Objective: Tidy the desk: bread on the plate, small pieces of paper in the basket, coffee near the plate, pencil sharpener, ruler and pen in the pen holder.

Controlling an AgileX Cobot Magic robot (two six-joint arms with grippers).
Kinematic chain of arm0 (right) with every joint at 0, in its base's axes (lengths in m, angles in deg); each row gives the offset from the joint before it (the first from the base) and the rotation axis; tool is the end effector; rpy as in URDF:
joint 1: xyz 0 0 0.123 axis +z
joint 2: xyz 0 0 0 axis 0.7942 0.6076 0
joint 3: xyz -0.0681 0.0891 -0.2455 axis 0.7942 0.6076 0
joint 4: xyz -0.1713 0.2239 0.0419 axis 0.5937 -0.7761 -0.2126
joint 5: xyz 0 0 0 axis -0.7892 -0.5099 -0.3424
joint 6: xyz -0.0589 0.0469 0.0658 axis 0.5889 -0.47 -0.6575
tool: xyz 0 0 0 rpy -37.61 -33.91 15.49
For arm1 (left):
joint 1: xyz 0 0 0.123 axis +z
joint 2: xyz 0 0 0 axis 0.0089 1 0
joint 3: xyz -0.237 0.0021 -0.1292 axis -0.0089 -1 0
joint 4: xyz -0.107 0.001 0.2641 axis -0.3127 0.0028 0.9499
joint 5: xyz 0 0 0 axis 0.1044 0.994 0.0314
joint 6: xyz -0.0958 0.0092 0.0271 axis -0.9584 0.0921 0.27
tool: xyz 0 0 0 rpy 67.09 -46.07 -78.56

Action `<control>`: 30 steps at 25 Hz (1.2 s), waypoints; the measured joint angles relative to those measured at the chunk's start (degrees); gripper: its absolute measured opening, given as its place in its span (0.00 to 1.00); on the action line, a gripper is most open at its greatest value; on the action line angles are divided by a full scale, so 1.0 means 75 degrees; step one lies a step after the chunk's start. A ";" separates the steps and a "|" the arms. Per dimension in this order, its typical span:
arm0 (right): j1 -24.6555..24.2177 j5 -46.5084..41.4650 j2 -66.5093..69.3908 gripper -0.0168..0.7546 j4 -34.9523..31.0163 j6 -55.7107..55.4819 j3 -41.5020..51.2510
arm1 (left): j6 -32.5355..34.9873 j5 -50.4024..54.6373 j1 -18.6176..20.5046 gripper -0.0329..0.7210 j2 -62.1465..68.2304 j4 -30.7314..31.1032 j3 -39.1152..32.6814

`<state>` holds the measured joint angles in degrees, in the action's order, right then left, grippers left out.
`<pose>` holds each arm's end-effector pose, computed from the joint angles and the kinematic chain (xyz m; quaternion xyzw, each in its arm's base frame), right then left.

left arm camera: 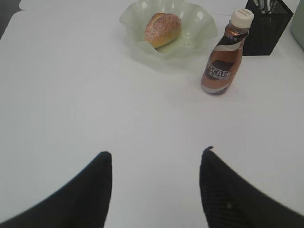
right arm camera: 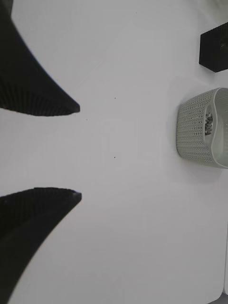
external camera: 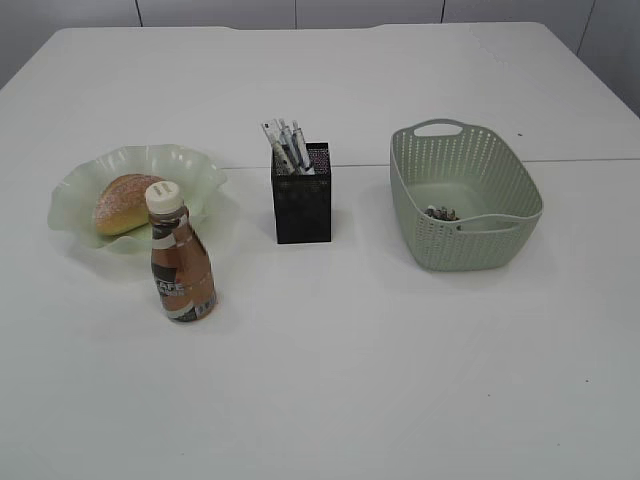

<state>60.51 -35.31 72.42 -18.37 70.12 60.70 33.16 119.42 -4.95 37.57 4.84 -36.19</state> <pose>0.0401 0.0021 0.2798 -0.0653 0.8722 0.0113 0.4847 0.0443 -0.0057 0.2935 -0.0077 0.8605 -0.0614 0.5056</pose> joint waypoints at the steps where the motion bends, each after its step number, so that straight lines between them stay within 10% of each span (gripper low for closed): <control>1: 0.0000 0.0000 0.0000 0.50 0.0003 0.0000 0.0000 | -0.0002 0.0000 0.0000 0.62 0.0000 0.0000 0.0000; 30: -0.0455 0.0017 0.0000 0.50 0.0017 0.0000 0.0000 | 0.0318 0.0000 0.0527 0.62 0.0000 0.0076 0.0000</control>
<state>57.10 -35.18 72.42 -18.25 70.12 60.70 35.55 119.42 -1.00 37.57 5.41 -36.19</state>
